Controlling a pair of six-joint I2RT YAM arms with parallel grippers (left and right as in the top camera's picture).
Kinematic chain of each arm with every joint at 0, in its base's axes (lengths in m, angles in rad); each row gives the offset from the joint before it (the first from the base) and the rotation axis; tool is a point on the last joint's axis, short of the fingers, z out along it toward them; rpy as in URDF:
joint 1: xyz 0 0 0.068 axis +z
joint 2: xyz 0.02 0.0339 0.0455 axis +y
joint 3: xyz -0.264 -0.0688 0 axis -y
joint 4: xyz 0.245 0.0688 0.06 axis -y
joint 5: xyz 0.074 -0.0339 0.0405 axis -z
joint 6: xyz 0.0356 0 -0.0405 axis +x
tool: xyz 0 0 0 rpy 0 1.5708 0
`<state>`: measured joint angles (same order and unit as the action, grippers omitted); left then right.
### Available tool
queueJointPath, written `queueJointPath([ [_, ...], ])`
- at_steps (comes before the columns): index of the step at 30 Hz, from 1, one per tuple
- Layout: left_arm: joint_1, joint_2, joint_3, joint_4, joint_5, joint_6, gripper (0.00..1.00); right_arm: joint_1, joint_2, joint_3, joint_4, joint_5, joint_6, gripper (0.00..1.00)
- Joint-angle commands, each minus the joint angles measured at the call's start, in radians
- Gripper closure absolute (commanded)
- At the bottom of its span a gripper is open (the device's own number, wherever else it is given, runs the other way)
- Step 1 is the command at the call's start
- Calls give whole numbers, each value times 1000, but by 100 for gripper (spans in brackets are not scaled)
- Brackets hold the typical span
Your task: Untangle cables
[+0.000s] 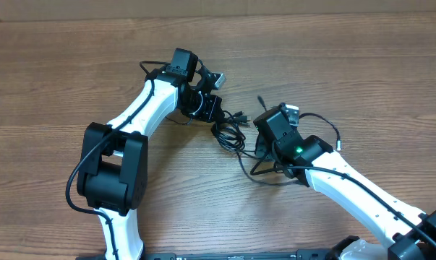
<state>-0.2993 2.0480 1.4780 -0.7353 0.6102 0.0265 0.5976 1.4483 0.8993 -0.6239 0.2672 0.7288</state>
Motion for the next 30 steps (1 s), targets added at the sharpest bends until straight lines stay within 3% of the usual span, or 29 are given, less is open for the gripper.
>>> queueJointPath([
  [1,4,-26,22,3,-12,-8,96,3,-19,-1,-12,77,145,96],
  [10,4,-26,22,3,-19,-8,96,3,-19,-1,-18,-79,166,94],
  [15,4,-26,22,3,-87,-31,96,3,-16,-2,-43,-85,295,93],
  [17,4,-26,22,3,-130,-60,96,3,-12,-2,-44,-86,341,83],
  [18,4,-26,22,2,-150,-72,96,3,-10,-2,-41,-87,358,67],
  [19,4,-26,22,1,-160,-80,96,3,-10,-2,-36,-88,360,60],
  [21,4,-26,22,-1,-188,-96,96,3,-10,-2,-20,-85,356,54],
  [24,4,-26,22,-2,-203,-104,94,3,1,-2,16,-86,325,73],
  [27,4,-26,22,-5,-204,-103,78,3,26,-2,61,-86,323,88],
  [28,4,-26,22,-10,-226,-108,66,3,50,-2,97,-86,318,93],
  [30,4,-26,22,-15,-259,-117,52,2,74,-2,131,-86,318,94],
])
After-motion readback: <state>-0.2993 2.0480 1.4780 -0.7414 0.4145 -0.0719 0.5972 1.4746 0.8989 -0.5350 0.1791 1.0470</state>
